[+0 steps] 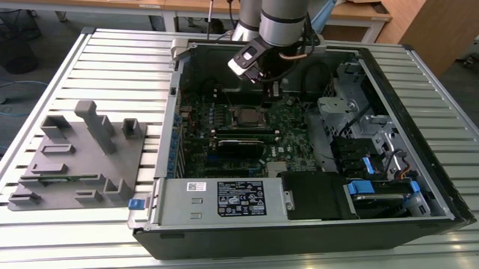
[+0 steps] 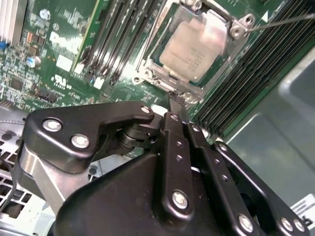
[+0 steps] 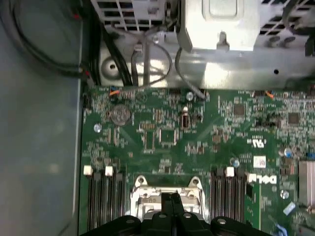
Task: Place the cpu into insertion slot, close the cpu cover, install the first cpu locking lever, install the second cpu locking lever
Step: 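Close the cpu cover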
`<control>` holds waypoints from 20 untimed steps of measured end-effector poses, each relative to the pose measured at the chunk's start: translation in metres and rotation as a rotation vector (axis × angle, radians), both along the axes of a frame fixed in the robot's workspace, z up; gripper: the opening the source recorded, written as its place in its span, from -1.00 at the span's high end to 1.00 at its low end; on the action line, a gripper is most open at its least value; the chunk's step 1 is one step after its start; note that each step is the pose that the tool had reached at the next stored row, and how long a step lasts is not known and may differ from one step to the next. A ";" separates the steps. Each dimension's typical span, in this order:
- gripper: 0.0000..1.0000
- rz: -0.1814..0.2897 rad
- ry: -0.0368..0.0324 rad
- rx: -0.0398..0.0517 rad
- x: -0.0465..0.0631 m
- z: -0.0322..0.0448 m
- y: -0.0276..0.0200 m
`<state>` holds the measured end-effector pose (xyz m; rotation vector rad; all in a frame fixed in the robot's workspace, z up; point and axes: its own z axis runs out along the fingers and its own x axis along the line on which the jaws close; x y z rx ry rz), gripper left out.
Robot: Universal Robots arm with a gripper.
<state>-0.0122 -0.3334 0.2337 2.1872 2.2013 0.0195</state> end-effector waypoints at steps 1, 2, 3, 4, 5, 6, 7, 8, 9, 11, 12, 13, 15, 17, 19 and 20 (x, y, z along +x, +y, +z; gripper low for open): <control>0.80 0.000 0.0001 -0.0001 -0.001 -0.0001 0.0000; 0.80 0.000 0.0000 -0.0001 -0.001 -0.0001 0.0000; 0.80 0.000 0.0001 -0.0001 -0.001 -0.0001 0.0000; 0.80 0.000 0.0000 0.0000 -0.001 -0.0001 0.0000; 0.80 0.000 0.0000 0.0001 -0.001 -0.0001 0.0000; 0.80 0.000 0.0000 0.0001 -0.001 -0.0001 0.0000; 0.80 0.000 0.0000 0.0001 -0.001 -0.0001 0.0000; 0.80 0.000 0.0000 0.0001 -0.001 -0.0001 0.0000; 0.80 0.000 0.0000 0.0001 -0.001 -0.0001 0.0000; 0.80 0.000 0.0000 0.0000 -0.001 -0.0001 0.0000; 0.80 0.000 0.0000 0.0000 -0.001 -0.0001 0.0000; 0.80 0.000 0.0000 0.0001 -0.001 -0.0001 0.0000; 0.80 0.000 0.0000 0.0000 -0.001 -0.0001 0.0000; 0.80 0.000 -0.0001 0.0001 -0.002 -0.0002 0.0000; 0.80 0.000 -0.0001 0.0002 -0.005 -0.0004 0.0000; 0.80 0.000 0.0000 0.0002 -0.007 -0.0006 0.0000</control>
